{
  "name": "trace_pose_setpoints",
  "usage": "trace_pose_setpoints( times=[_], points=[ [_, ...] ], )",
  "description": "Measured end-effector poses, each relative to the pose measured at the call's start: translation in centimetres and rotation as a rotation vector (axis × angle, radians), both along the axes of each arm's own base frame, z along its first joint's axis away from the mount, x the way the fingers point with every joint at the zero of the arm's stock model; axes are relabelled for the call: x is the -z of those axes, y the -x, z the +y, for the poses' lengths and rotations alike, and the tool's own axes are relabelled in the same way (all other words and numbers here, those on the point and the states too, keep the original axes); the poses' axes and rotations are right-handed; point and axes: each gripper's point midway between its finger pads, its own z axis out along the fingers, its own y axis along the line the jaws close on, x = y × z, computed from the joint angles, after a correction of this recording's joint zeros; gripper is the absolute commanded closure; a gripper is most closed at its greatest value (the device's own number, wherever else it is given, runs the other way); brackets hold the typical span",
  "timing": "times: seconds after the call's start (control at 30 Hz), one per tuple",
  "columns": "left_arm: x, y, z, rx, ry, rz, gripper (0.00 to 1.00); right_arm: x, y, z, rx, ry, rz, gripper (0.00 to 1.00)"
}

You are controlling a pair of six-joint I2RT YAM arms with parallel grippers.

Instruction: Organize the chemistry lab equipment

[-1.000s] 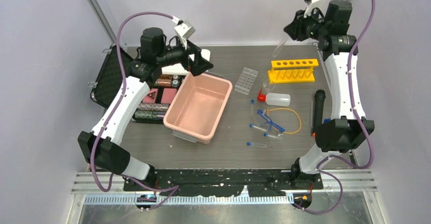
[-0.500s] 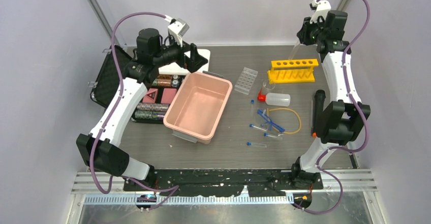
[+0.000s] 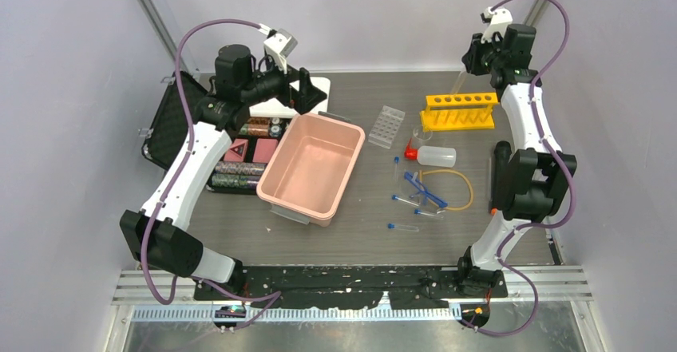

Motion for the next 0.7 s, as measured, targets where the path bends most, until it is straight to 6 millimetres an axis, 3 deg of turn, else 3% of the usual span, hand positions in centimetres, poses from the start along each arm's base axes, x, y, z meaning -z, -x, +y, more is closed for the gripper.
trace_pose_setpoints(
  times=[0.33, 0.7],
  points=[
    [0.1, -0.1, 0.0, -0.001, -0.001, 0.001, 0.00, 0.8, -0.1, 0.5, -0.005, -0.017, 0.013, 0.95],
    [0.8, -0.4, -0.1, 0.000, -0.007, 0.016, 0.00, 3.1, 0.1, 1.4, -0.023, 0.001, 0.048, 0.95]
  ],
)
